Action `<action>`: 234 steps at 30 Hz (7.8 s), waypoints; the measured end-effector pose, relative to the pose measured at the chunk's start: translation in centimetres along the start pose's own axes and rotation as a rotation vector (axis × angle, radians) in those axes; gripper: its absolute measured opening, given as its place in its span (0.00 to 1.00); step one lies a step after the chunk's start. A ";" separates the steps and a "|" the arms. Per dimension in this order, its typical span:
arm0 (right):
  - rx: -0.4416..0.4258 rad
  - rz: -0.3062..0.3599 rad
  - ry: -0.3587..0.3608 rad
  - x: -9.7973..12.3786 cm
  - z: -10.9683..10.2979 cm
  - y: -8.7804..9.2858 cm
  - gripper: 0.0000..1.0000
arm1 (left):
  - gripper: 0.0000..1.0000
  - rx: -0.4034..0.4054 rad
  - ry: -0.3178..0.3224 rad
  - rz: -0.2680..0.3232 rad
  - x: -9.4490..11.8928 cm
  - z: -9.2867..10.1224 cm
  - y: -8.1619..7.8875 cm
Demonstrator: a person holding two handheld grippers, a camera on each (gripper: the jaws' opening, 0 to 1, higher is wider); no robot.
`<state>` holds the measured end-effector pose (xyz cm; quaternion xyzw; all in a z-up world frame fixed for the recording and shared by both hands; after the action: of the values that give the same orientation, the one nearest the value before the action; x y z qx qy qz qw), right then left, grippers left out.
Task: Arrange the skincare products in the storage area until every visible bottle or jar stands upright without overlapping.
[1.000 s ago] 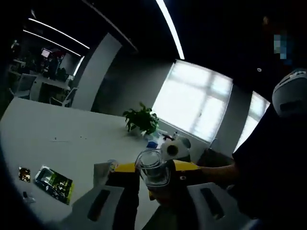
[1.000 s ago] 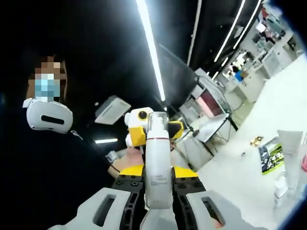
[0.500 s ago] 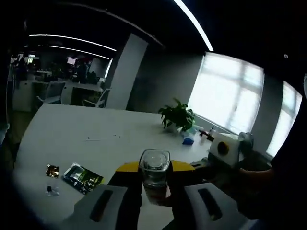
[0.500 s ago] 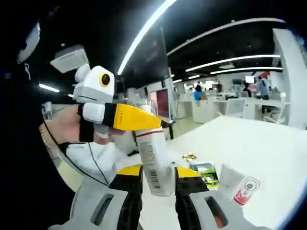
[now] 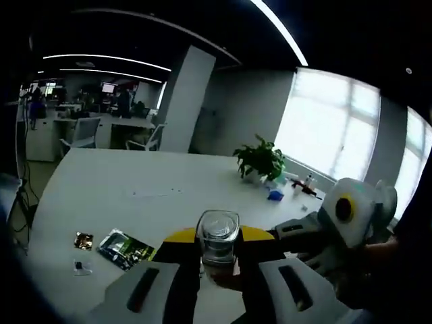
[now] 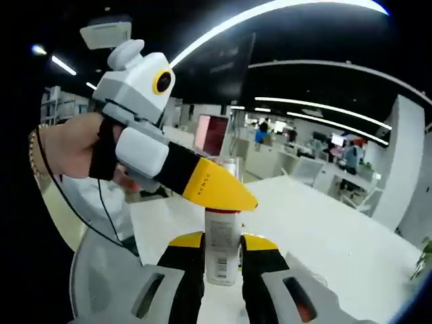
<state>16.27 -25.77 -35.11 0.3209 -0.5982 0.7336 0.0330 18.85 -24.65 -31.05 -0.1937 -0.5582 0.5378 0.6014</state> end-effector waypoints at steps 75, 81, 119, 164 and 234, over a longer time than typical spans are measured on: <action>-0.065 0.103 -0.434 3.0 -0.1 3.6 0.10 | 0.31 -0.227 0.289 -0.012 -0.7 4.3 2.9; -0.080 0.098 -0.399 2.9 0.9 4.7 0.10 | 0.41 -0.215 0.257 -0.020 -0.6 3.7 3.9; -0.133 0.032 -0.266 2.3 4.4 10.6 0.10 | 0.99 -0.147 0.044 -0.141 1.1 -0.7 11.3; -0.030 0.093 -0.248 -5.2 8.5 19.2 0.10 | 0.95 -0.183 -0.019 -0.263 -2.2 -4.3 14.4; 0.097 -0.158 -0.289 -8.2 9.8 23.4 0.11 | 0.90 -0.115 -0.004 -0.307 -2.9 -5.3 16.2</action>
<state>16.90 -38.42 -58.56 0.4704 -0.5335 0.7028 -0.0114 17.14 -19.56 -47.54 -0.1392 -0.6122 0.4074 0.6633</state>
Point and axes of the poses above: the point that each gripper's makers call its tool centre point, and the gripper's own axes: x roughly backward along the fingers, z roughly to its right, y roughly out of its underside, the point moved 2 cm from there along x, roughly backward along the fingers, and after that the axes turned 13 degrees about -z, right-handed, at the moved point
